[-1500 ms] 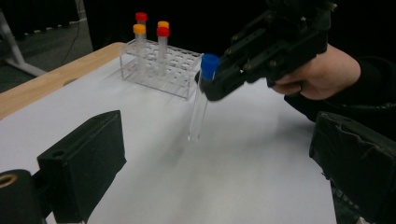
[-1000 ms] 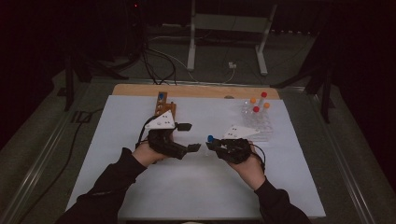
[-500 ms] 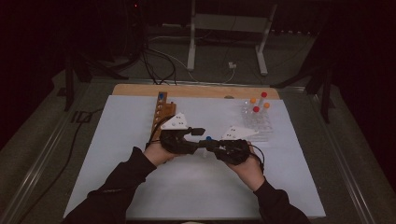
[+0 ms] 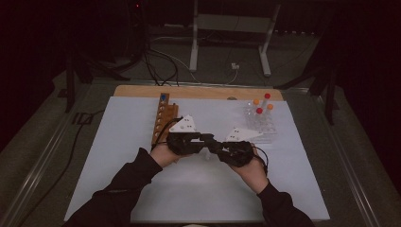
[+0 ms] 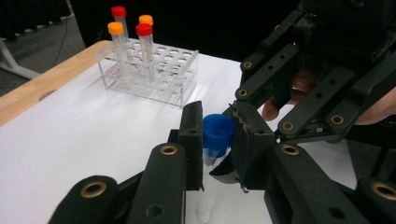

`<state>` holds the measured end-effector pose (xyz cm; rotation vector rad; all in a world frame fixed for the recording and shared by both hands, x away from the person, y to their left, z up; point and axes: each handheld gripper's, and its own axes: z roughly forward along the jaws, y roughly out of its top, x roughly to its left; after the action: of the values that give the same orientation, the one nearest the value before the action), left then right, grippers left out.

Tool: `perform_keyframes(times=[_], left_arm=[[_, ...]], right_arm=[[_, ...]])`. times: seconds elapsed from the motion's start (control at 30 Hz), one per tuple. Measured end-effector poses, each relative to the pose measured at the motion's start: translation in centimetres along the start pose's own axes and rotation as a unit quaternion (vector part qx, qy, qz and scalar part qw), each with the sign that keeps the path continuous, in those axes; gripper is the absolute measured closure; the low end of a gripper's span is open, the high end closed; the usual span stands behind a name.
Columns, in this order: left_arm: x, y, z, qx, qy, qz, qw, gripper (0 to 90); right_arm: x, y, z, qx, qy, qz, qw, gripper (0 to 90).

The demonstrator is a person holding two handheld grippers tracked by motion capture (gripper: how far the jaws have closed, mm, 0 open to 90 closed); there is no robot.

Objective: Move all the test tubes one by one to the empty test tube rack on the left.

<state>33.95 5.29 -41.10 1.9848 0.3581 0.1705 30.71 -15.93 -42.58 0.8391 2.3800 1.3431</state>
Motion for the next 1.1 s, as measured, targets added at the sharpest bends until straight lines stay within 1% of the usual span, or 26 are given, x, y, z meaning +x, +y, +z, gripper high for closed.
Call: perform_keyframes(times=[0.03,0.13,0.17,0.2,0.23,0.37,0.43,0.53,0.67,0.77,0.93,1.03,1.1], left_arm=[[0.1,0.0,0.0,0.002,-0.002,-0.003,1.0,76.3],[0.1,0.0,-0.1,0.002,0.002,0.002,1.0,77.0],[0.0,0.1,-0.1,0.003,0.008,0.007,0.9999,77.1],[0.1,0.1,-0.1,0.002,0.011,0.007,0.9999,77.1],[0.2,0.2,-0.2,0.002,0.009,0.005,0.9999,77.1],[0.7,0.5,-0.8,-0.002,0.025,0.006,0.9997,77.2],[1.1,0.6,-1.1,-0.002,0.029,0.004,0.9996,77.2],[1.7,0.8,-1.6,-0.003,0.041,0.005,0.9991,77.2],[2.7,1.1,-2.4,-0.004,0.059,0.003,0.9982,77.2],[3.5,1.5,-3.0,-0.006,0.074,0.003,0.9973,77.3],[4.7,2.1,-4.1,-0.012,0.094,-0.001,0.9955,77.2],[5.3,2.3,-4.6,-0.012,0.104,-0.003,0.9945,77.2],[5.8,2.4,-4.9,-0.013,0.114,-0.003,0.9934,77.3]], right_arm=[[0.0,0.0,0.0,0.0,0.0,0.0,1.0,77.6],[-0.1,0.0,0.0,-0.003,0.001,0.002,1.0,76.8],[-0.1,0.0,0.1,-0.002,0.002,0.001,1.0,75.9],[-0.1,0.0,0.1,-0.003,0.001,0.001,1.0,72.2],[-0.1,0.0,0.1,-0.003,-0.001,0.002,1.0,69.7],[0.0,-0.1,0.0,-0.009,-0.011,-0.001,0.9999,58.9],[0.0,-0.1,0.0,-0.013,-0.016,-0.002,0.9998,55.3],[-0.2,-0.1,0.0,-0.021,-0.017,0.001,0.9996,49.1],[-0.2,0.0,-0.2,-0.028,-0.017,0.004,0.9994,38.5],[-0.2,0.0,-0.1,-0.033,-0.012,0.009,0.9993,32.7],[0.0,0.1,-0.1,-0.036,-0.023,0.008,0.9991,16.5],[0.0,0.1,-0.1,-0.038,-0.026,0.013,0.9988,14.4],[-0.1,0.1,-0.1,-0.038,-0.023,0.014,0.9989,10.2]])
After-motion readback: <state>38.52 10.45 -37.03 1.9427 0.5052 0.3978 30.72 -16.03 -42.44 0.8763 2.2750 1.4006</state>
